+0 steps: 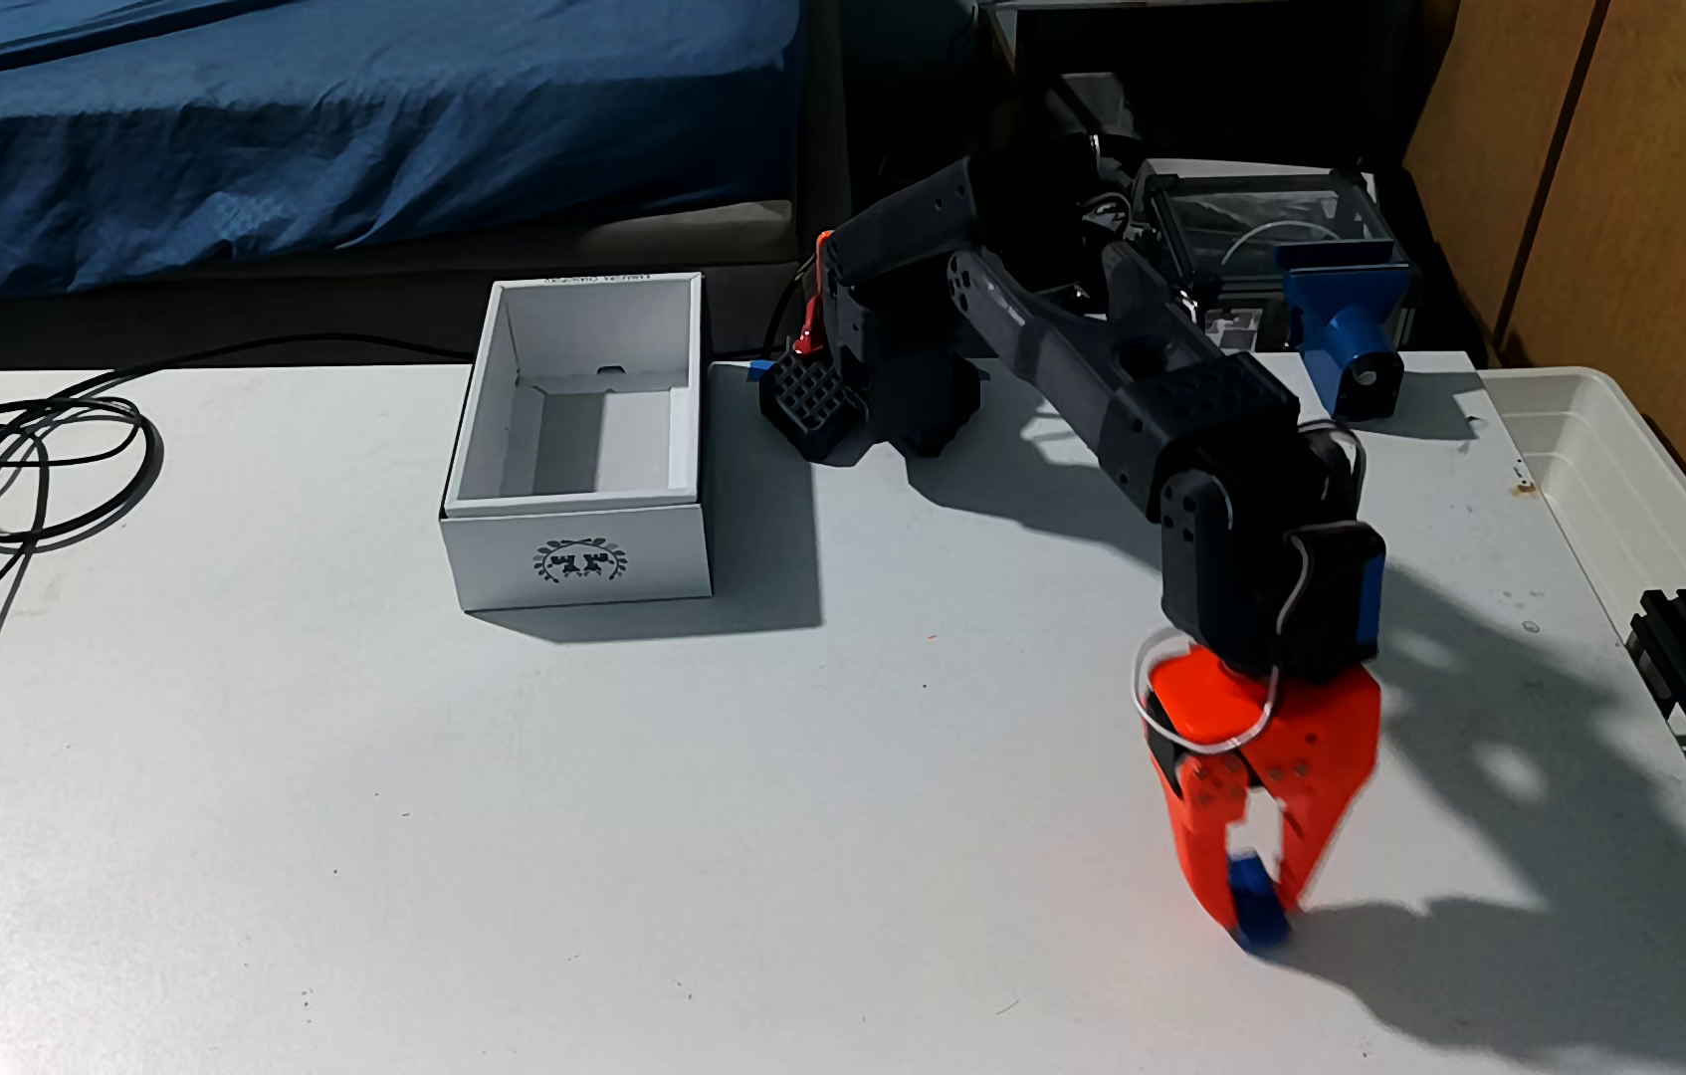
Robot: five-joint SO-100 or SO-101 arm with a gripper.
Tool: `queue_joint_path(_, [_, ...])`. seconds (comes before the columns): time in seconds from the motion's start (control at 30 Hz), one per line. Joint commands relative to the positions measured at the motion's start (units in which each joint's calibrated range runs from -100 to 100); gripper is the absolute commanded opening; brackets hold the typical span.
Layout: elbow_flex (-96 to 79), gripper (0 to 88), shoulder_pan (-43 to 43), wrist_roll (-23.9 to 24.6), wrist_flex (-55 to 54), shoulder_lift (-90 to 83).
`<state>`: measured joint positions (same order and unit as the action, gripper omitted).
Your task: Grab the blue brick and place in box
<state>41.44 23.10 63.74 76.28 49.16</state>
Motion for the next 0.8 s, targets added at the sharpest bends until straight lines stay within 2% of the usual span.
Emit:
queue_joint_path(0.0, [1.77, 0.8, -1.41, -0.25, 9.15, -9.45])
queue_joint_path(0.17, [1.86, 0.9, -5.05, -0.25, 20.87, -20.70])
queue_joint_path(0.3, [-1.42, 1.0, -10.62, -0.83, 23.37, -28.99])
queue_joint_path(0.5, [-13.84, 1.0, -19.24, -7.15, 23.37, -41.16])
queue_joint_path(0.77, [-34.52, 1.0, -32.46, -18.14, 23.28, -59.60])
